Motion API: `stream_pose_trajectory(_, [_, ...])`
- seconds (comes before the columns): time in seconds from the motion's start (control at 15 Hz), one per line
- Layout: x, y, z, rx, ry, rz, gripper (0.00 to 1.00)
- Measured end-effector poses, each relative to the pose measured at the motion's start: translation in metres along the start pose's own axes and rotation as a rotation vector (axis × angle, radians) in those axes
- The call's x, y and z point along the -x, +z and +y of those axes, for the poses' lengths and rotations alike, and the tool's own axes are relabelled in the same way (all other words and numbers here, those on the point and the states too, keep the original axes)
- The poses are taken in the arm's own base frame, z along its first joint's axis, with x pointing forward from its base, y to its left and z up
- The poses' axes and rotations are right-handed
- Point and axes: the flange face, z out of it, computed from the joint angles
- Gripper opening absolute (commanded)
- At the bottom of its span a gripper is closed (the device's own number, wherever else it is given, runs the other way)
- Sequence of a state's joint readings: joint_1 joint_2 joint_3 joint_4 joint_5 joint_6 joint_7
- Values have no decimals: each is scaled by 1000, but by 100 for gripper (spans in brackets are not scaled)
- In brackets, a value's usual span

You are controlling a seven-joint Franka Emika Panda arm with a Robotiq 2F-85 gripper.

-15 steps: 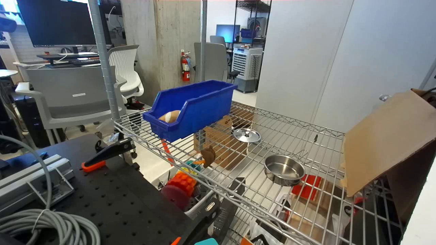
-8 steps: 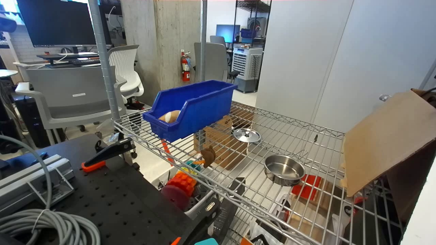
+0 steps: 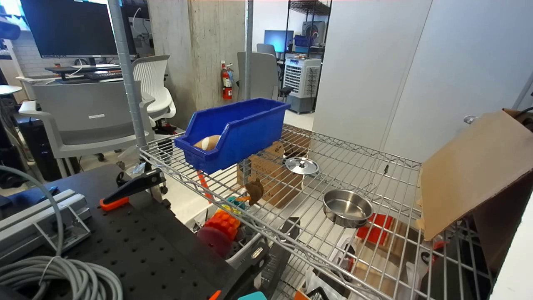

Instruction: Pick the brown object and put it in the small pot

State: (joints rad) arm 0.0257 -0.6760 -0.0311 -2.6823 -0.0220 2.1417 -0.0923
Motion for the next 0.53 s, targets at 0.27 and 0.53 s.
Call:
stream_pose_trajectory(0.27, [-20,76,20,-87,47,-43,100])
stream_pose_trajectory(0.53, [-38,157,24,-107,97,-93,100])
